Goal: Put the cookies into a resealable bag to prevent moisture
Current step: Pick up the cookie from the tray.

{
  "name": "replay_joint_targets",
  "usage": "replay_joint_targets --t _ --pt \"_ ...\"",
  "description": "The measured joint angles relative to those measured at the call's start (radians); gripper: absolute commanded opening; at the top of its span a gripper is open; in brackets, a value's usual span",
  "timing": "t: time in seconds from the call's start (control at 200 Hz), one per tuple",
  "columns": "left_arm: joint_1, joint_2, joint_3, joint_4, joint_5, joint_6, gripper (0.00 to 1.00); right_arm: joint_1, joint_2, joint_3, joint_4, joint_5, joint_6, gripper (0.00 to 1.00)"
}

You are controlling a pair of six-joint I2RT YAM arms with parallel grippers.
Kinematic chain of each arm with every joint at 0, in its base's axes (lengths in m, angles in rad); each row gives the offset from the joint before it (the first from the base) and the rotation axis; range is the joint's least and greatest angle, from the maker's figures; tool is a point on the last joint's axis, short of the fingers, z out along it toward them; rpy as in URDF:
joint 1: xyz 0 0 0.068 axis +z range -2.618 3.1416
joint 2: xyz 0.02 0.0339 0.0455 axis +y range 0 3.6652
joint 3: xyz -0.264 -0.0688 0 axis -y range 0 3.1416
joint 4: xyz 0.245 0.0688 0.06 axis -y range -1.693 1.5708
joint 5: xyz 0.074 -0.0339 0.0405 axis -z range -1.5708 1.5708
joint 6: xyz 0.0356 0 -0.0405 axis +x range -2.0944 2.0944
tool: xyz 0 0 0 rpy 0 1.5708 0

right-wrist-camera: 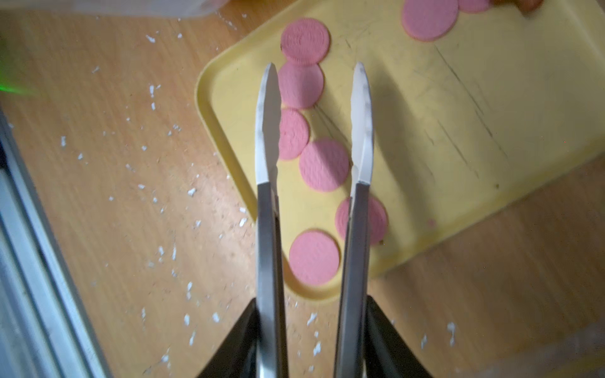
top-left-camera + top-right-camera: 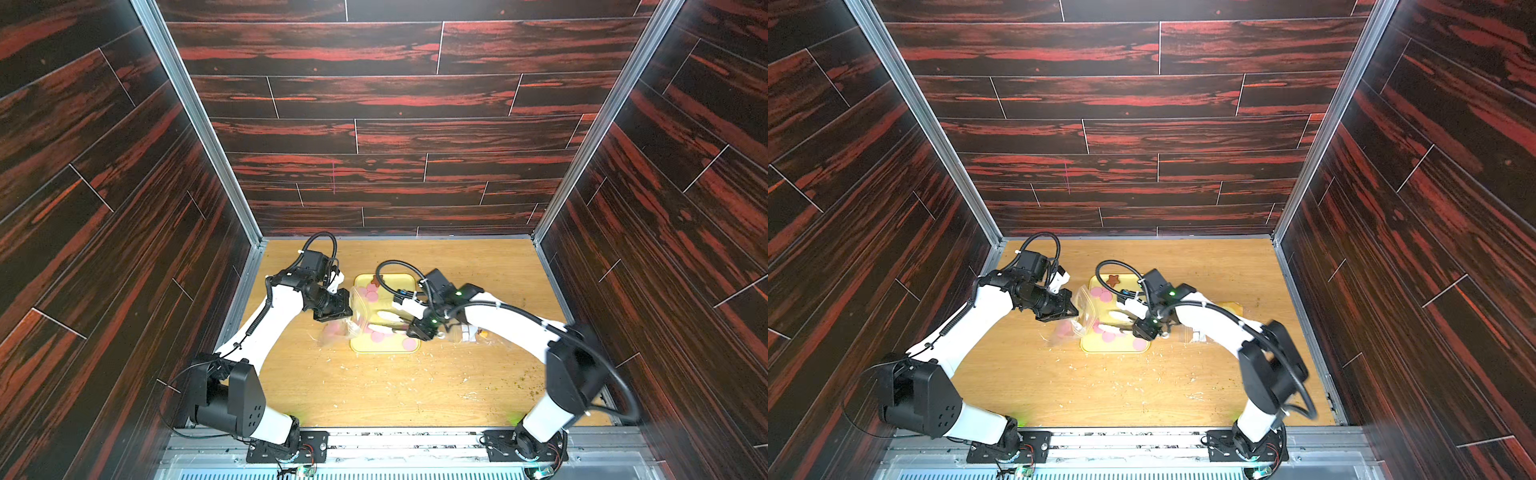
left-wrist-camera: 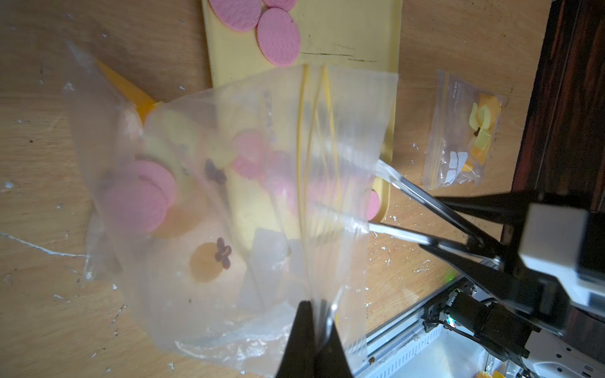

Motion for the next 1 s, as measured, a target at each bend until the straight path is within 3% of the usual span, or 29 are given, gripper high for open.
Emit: replay_joint_targets --t 0.511,1.002 --pt "0.0 0.0 0.0 0.0 -0.002 0.008 0.0 0.03 0.157 0.139 0.012 -0.046 -0.04 0.49" --pt "0.0 0.0 -0.002 0.0 -0.002 0.015 0.0 0.041 0.233 0.223 -0.038 0.011 -0.051 0.44"
